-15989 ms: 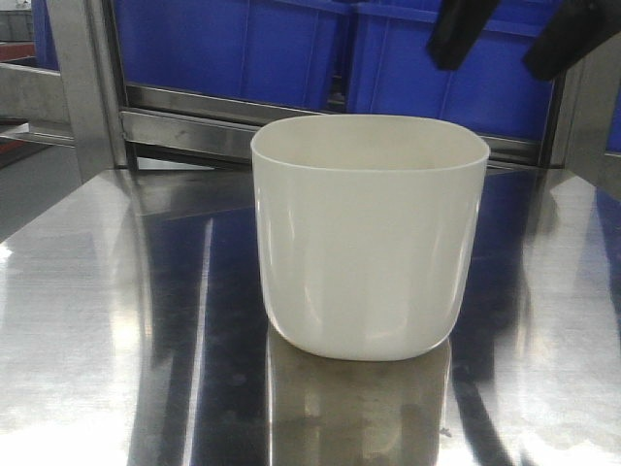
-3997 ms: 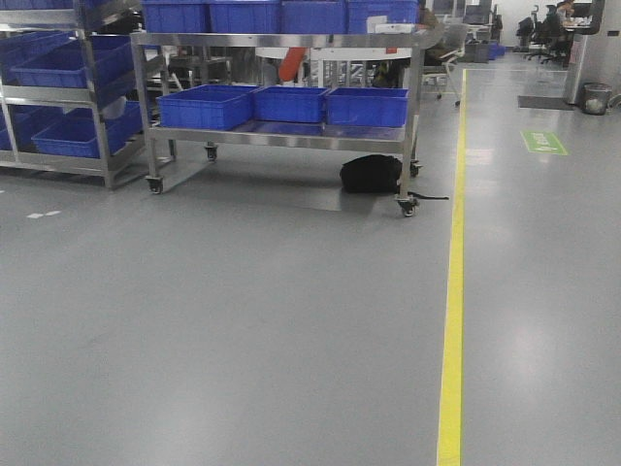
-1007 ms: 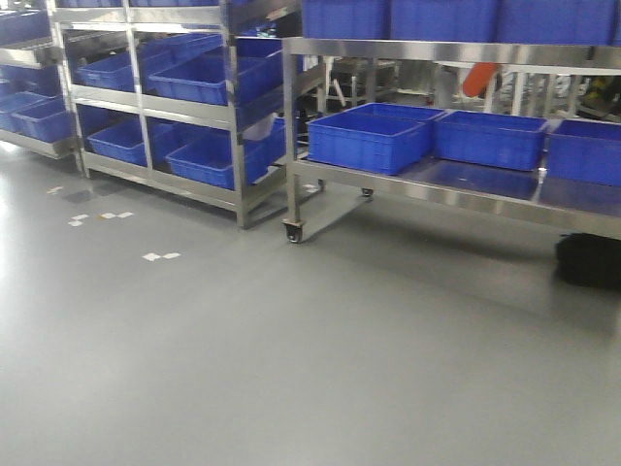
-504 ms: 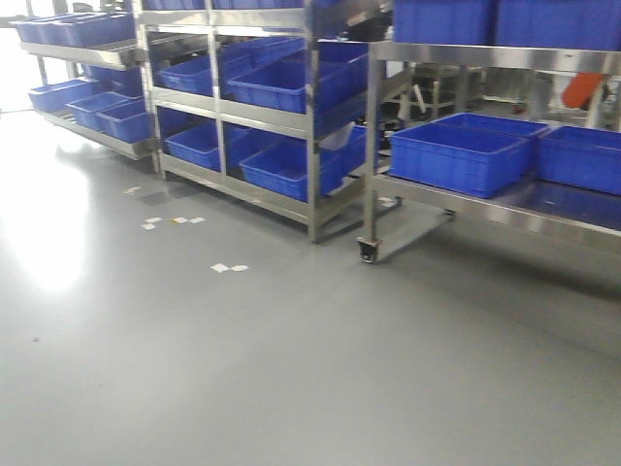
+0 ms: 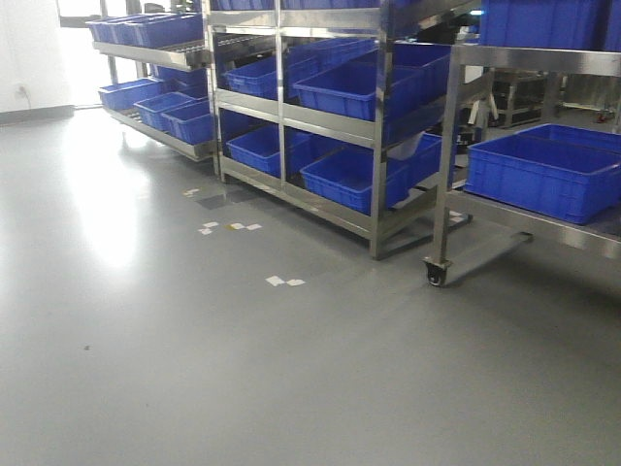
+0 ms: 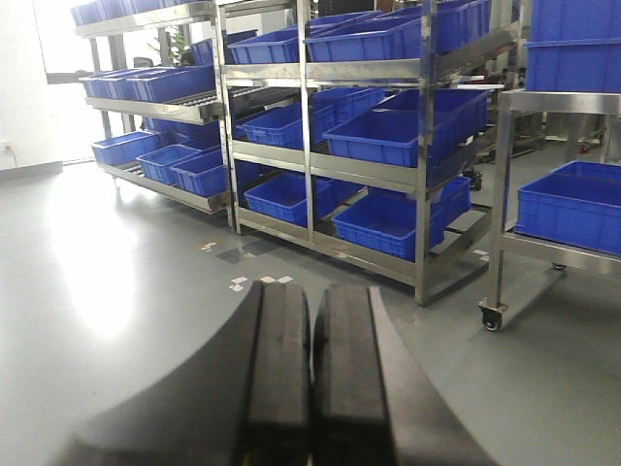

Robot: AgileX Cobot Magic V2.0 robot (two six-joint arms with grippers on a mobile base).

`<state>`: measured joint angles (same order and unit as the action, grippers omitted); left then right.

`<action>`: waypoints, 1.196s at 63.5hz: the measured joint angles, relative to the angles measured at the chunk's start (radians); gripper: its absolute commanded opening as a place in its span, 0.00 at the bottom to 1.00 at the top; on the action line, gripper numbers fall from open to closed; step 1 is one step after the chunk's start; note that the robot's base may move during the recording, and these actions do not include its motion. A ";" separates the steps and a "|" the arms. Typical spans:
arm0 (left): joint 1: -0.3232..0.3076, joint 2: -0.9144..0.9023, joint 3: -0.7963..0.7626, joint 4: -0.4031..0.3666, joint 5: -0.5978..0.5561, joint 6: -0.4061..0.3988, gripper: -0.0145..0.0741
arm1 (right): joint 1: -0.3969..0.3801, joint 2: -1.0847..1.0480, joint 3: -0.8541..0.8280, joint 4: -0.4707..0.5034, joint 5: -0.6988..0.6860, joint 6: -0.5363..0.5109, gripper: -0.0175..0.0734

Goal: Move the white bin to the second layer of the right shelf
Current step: 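Turn toward the shelves of blue crates carrying the bin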

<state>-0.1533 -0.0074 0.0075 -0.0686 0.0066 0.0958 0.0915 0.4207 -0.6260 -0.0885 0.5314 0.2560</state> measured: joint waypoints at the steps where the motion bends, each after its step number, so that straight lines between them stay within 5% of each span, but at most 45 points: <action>1: 0.000 0.000 0.000 0.000 0.000 0.000 0.26 | 0.000 0.000 0.000 0.000 0.000 0.000 0.25; 76: 0.000 0.000 0.000 0.000 0.000 0.000 0.26 | 0.000 0.000 0.000 0.000 0.000 0.000 0.25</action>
<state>-0.1533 -0.0074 0.0075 -0.0686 0.0066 0.0958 0.0915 0.4207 -0.6260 -0.0885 0.5314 0.2560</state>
